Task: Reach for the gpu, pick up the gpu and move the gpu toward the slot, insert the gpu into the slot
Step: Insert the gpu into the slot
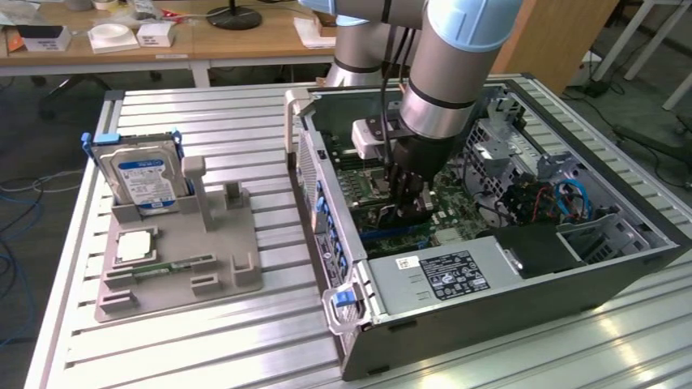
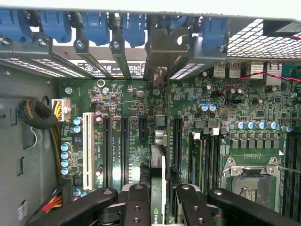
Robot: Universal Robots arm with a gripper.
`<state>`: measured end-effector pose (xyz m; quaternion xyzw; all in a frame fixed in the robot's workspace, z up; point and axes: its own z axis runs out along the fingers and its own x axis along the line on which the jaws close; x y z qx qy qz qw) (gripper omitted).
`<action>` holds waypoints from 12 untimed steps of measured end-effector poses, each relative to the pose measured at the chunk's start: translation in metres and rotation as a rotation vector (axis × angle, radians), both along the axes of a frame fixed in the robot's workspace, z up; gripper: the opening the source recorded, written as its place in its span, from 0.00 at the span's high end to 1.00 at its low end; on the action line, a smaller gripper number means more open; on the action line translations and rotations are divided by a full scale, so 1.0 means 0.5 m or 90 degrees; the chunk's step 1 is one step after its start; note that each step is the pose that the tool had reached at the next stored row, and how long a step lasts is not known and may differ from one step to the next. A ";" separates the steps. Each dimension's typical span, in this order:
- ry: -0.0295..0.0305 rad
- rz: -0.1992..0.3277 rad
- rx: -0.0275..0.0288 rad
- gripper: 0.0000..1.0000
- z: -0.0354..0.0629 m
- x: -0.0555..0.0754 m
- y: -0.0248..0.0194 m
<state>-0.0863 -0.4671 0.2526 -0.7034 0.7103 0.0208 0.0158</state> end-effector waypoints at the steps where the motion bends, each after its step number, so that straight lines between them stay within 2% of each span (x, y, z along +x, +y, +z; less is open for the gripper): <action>1: 0.0000 0.000 0.0000 0.74 0.000 0.000 0.0000; 12: 0.0000 -0.002 -0.0001 0.74 -0.001 0.006 -0.0008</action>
